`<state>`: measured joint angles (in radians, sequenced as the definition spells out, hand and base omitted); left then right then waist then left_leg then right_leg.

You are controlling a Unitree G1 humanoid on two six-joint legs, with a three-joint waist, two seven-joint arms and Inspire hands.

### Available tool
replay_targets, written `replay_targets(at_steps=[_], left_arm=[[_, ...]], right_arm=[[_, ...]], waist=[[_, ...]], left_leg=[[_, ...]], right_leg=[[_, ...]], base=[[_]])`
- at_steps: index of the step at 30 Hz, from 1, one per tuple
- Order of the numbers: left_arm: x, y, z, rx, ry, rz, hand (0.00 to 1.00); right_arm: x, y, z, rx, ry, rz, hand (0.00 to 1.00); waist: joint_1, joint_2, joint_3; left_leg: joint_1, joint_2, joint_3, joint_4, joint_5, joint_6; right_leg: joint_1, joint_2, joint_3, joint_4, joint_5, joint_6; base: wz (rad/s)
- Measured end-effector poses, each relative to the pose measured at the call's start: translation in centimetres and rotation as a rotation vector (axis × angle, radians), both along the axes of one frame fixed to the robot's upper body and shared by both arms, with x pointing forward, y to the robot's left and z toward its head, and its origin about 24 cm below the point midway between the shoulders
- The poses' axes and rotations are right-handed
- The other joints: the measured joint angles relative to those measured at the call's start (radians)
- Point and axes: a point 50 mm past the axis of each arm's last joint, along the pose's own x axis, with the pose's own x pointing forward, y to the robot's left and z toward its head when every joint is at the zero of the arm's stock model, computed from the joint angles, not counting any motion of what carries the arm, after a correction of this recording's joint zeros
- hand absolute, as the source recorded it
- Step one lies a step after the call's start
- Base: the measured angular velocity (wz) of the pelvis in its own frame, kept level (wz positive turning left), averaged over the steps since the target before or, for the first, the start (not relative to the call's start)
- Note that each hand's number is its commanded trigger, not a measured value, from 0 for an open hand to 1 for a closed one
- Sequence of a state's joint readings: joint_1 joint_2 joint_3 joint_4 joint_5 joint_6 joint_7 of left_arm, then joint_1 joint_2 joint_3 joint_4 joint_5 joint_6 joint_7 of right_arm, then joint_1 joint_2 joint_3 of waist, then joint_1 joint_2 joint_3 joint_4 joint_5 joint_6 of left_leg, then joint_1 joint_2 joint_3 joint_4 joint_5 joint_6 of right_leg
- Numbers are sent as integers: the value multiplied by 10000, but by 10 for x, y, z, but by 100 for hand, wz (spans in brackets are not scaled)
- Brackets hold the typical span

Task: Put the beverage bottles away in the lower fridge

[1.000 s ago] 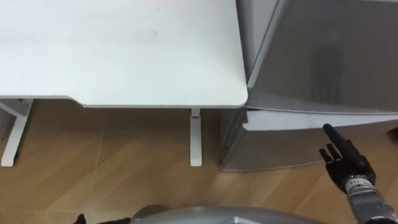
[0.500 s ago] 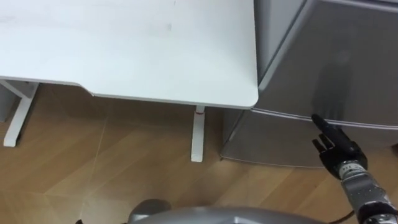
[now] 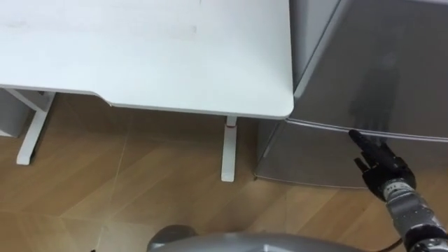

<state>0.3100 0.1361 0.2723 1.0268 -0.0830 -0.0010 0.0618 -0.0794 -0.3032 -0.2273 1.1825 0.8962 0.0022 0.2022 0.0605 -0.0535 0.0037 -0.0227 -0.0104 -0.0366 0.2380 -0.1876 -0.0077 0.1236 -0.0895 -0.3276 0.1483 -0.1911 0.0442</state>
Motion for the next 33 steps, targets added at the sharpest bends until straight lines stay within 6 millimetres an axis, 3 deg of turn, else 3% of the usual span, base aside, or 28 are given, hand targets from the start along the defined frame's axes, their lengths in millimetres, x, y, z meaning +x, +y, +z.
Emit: replay_targets(at_steps=[4,10,11,17,22,29,33], left_arm=[[4,0,0,107,-72,-2,0],[16,-3,0,150,-315,-336,0],[16,-3,-1,160,-359,-335,0],[11,-5,-3,127,-127,-341,0],[2,-7,-5,-23,270,-248,0],[1,-13,-8,-437,545,-399,0],[2,-18,-10,-933,606,-510,0]], right_arm=[[-22,13,-15,302,1160,244,0],[-85,33,-38,559,3630,847,0],[-100,35,-40,580,4124,884,0],[-152,47,-45,511,5935,1569,0],[-159,54,-47,536,6598,2677,0],[-140,55,-48,178,6790,3985,0],[-131,52,-48,-297,6850,4526,0]], waist=[[1,-43,8],[-44,124,63],[-102,175,109],[-317,222,74],[-329,146,22],[-327,64,3],[-275,118,7]], left_leg=[[50,-11,-41,-10,-3,2],[-15,-31,-217,-4,-7,4],[-11,-30,-239,-36,-11,2],[-25,-14,-122,-20,-9,0],[20,-18,42,-21,-9,4],[274,-6,123,-181,-12,3],[223,53,225,-155,-103,3]], right_leg=[[46,-5,-84,7,1,0],[124,5,-166,7,1,1],[149,12,-175,6,-3,7],[56,40,31,-84,-96,-14],[7,30,298,-81,-88,-1],[107,40,435,-96,-87,-1],[39,80,503,-59,-75,-15]], base=[[9],[8],[4],[-6],[-8],[-2],[-9]])
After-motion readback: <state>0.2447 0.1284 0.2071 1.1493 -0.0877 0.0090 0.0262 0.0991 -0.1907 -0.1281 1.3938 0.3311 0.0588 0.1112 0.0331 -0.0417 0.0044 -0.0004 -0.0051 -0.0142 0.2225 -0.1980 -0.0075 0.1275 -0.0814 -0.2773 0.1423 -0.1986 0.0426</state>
